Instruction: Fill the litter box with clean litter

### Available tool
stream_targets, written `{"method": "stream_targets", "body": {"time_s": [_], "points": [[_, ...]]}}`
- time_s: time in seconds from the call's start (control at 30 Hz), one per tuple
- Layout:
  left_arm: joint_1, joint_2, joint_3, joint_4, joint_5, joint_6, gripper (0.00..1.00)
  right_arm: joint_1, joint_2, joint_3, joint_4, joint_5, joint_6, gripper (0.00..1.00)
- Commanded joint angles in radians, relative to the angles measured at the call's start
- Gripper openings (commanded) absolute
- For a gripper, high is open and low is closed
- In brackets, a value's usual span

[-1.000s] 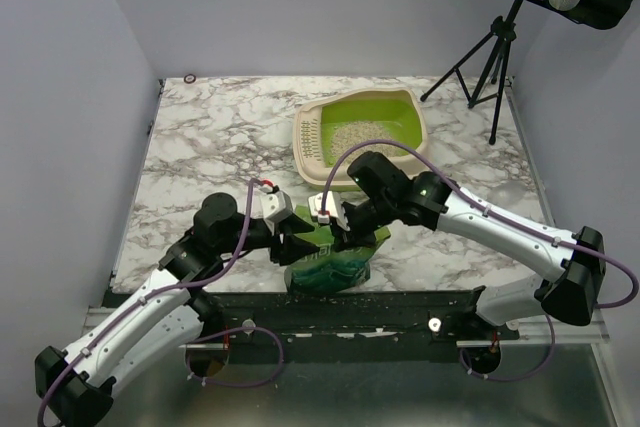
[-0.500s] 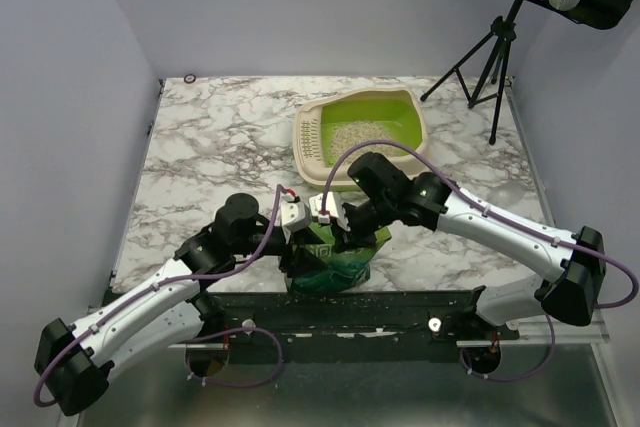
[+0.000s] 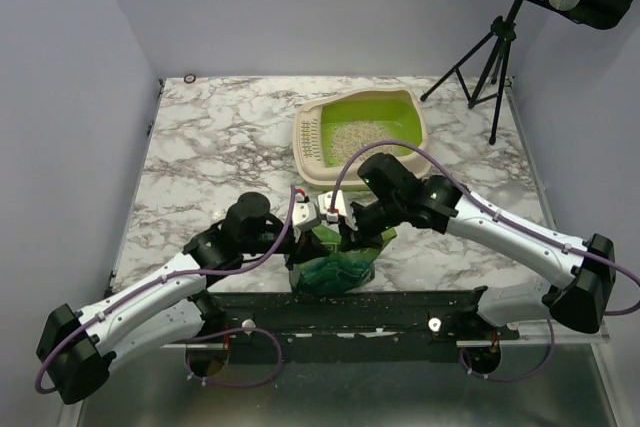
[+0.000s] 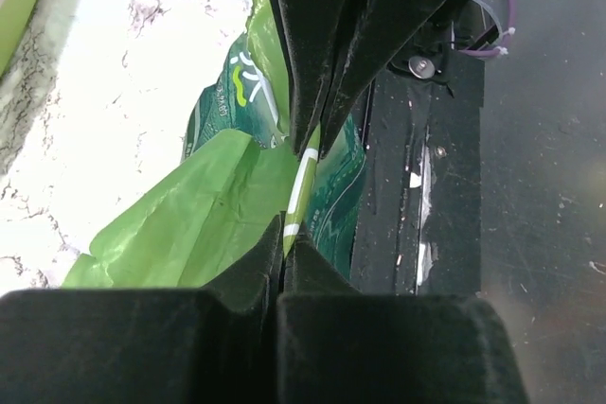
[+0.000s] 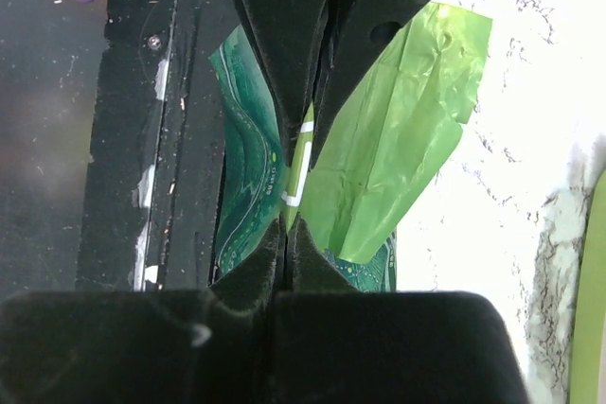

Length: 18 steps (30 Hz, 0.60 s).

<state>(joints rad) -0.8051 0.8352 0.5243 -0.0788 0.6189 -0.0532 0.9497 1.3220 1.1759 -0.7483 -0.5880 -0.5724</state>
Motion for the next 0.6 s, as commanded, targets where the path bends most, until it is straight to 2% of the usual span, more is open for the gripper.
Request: {"method": "stream_targets", "body": {"time_s": [0.0,0.03,0.07,0.17,0.3,0.43,0.57], "points": [[-0.005,-0.007,0.029,-0.079,-0.149,0.032,0.00,0.011,-0.070,-0.005,0.079,0.028,0.022,0.09],[-0.005,-0.030,0.032,-0.076,-0.163,0.038,0.00,0.009,-0.079,-0.009,0.084,0.049,0.031,0.22],[-0.003,-0.051,0.036,-0.076,-0.182,0.049,0.00,0.009,-0.084,-0.007,0.084,0.071,0.042,0.29],[-0.005,-0.102,0.049,-0.091,-0.203,0.093,0.00,0.003,-0.118,-0.009,0.086,0.132,0.074,0.41],[-0.006,-0.111,0.063,-0.121,-0.203,0.118,0.00,0.001,-0.190,-0.038,0.084,0.206,0.075,0.48],[-0.017,-0.145,0.028,-0.092,-0.231,0.112,0.00,0.000,-0.271,-0.100,0.089,0.208,0.023,0.51],[-0.022,-0.197,-0.003,-0.066,-0.240,0.092,0.00,-0.011,-0.270,-0.140,0.118,0.197,-0.010,0.52]]}}
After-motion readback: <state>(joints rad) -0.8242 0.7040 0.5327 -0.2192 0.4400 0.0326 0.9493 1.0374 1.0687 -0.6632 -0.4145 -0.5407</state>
